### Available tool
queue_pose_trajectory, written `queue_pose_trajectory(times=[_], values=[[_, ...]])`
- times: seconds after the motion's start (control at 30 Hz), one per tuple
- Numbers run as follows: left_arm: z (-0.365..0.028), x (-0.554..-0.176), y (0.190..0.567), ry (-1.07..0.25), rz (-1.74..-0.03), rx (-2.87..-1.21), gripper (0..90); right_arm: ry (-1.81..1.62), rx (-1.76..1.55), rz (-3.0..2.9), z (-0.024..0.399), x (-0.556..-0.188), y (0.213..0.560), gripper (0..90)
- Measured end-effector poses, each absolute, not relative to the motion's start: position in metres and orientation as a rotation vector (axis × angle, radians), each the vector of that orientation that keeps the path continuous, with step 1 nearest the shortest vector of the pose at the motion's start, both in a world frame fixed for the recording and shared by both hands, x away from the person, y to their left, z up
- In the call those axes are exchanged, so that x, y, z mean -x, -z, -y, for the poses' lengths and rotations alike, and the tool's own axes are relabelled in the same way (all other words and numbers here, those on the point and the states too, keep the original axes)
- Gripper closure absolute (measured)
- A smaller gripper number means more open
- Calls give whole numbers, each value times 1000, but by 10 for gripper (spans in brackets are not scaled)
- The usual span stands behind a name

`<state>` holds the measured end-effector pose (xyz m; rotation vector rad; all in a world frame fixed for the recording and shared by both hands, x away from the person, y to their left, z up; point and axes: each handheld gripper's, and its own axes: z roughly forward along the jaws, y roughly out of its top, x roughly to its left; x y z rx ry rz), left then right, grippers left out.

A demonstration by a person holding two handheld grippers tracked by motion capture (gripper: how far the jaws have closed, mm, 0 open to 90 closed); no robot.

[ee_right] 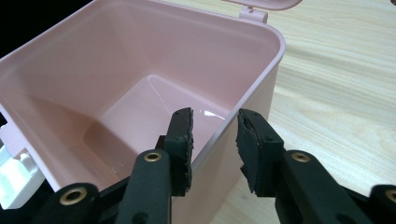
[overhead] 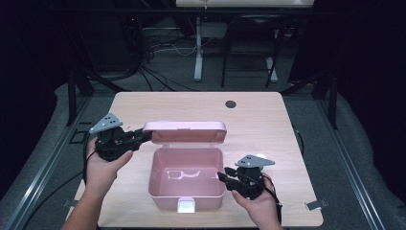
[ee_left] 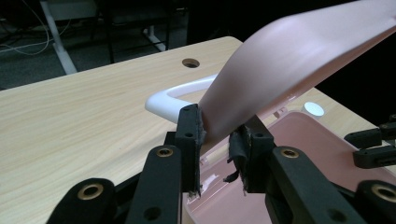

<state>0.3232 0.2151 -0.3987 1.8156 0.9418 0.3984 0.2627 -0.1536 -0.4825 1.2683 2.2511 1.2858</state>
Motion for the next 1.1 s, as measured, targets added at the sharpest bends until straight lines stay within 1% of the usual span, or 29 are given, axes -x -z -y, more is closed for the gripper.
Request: queue_pose_trajectory(times=[1.1], values=[[-213,-340,423,-392,-988,-1809,768,-1291,-1277,-2249,153,-261,483,660]])
